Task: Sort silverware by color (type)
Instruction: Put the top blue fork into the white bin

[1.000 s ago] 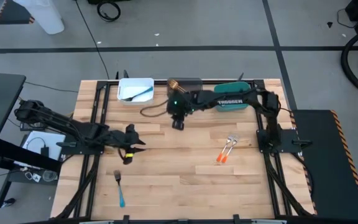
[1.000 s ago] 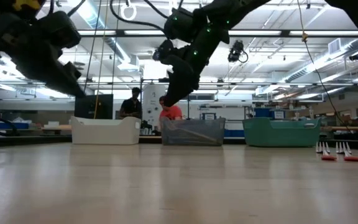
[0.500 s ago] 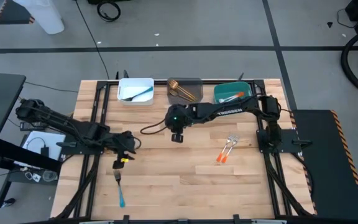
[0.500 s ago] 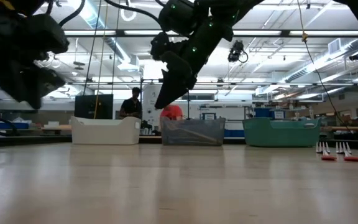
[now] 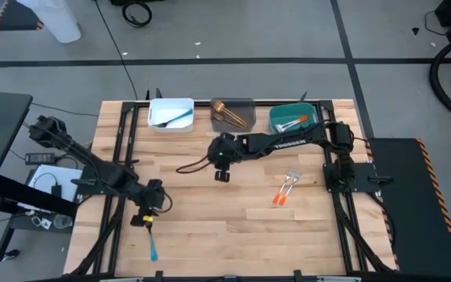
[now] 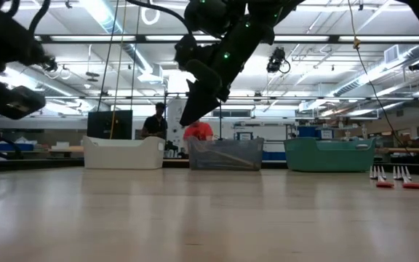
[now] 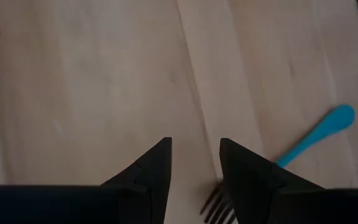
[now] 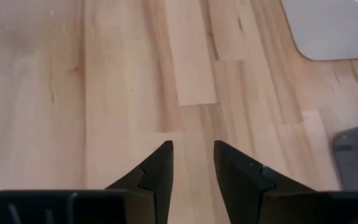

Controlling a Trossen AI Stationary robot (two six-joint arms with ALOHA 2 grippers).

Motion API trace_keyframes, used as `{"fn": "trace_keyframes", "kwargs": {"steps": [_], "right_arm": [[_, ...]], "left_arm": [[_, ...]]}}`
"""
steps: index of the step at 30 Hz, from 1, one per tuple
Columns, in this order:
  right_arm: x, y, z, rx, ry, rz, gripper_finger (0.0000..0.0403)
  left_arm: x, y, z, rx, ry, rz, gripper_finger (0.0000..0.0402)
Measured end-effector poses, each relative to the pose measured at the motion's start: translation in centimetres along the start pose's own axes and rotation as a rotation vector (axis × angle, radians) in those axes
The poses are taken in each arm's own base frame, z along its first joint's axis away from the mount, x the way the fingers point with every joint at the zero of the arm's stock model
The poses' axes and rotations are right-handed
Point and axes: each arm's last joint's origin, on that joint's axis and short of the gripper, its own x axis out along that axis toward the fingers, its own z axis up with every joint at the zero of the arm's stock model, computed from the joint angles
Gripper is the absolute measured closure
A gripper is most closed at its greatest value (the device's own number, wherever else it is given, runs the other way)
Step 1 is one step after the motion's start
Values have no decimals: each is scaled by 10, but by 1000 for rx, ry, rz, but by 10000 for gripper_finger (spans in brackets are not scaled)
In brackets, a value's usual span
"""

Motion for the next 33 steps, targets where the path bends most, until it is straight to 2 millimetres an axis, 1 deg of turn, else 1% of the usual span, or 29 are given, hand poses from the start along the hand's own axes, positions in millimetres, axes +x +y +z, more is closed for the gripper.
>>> {"fn": "trace_keyframes", "kwargs": {"steps": [3, 12, 18, 21, 26, 33], "right_arm": [[0, 5, -1, -9, -3, -4, 277], [-1, 11, 0, -10, -21, -21, 277], [-2, 15, 2, -17, -37, -45, 277], [-2, 18, 2, -23, -38, -39, 277], [-3, 22, 1, -31, -39, -34, 277], [-3, 23, 1, -35, -38, -33, 277]], "left_arm": [[9, -7, 0, 15, 57, 3, 258], [25, -30, 13, 82, 206, 31, 258], [27, -44, 19, 115, 299, 58, 258], [26, -51, 22, 136, 315, 76, 258], [28, -61, 23, 169, 346, 107, 258], [40, -72, 13, 247, 404, 123, 258]]}}
